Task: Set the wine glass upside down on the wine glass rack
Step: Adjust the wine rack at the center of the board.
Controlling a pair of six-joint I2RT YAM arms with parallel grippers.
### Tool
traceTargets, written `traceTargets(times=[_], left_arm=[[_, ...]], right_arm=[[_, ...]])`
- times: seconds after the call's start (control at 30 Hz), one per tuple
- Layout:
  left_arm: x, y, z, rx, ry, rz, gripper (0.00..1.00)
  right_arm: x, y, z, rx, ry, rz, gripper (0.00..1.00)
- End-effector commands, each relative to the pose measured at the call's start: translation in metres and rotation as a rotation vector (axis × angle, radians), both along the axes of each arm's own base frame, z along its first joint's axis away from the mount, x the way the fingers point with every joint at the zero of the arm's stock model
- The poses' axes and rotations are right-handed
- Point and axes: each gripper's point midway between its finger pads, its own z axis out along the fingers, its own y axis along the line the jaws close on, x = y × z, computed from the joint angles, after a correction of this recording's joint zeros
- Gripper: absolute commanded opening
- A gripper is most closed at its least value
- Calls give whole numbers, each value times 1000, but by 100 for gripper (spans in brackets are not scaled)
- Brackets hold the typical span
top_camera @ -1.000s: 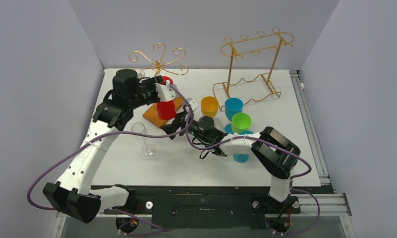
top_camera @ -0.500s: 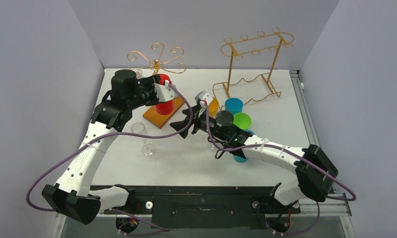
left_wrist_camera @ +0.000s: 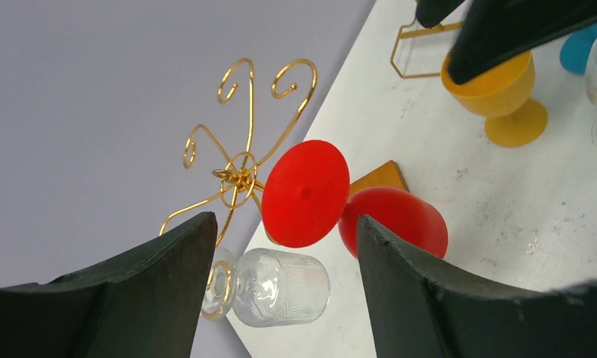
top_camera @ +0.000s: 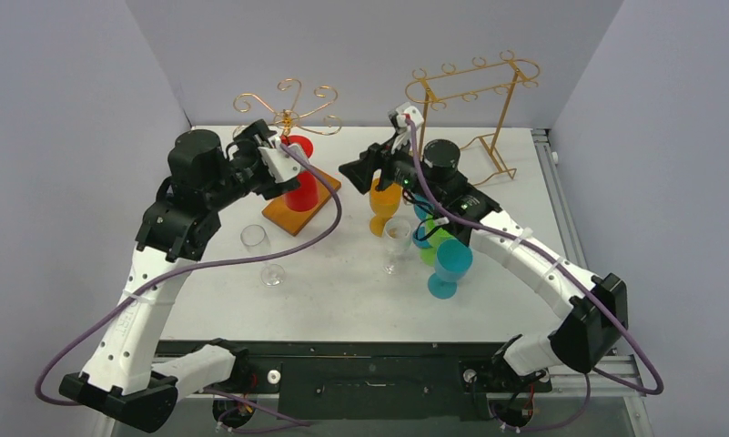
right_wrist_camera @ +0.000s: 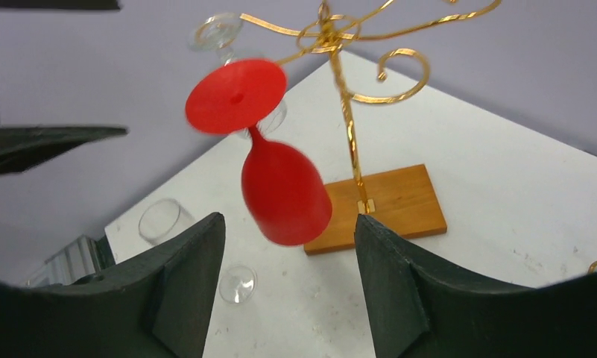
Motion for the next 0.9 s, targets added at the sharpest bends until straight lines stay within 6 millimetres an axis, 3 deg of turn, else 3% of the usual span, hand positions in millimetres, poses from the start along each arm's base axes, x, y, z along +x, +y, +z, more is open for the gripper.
traceTargets(times=[0.0, 0.13, 0.23, 0.37, 0.6, 0.87], left_arm=[[-16, 0, 48, -156, -34, 15, 66], [-13, -2, 69, -293, 6, 56, 68], [-1, 4, 85, -404, 31, 142, 69], [14, 17, 89, -467, 52, 249, 69], [42, 38, 75, -488, 100, 382, 66], [88, 39, 59, -534, 242, 436, 62]], right_arm=[[39, -7, 30, 74, 65, -68, 58], [70, 3, 49, 129, 82, -83, 57], [90, 16, 50, 164, 119, -77, 56], [107, 30, 44, 187, 159, -64, 55], [115, 37, 35, 191, 179, -56, 48], [110, 34, 25, 202, 191, -70, 27]])
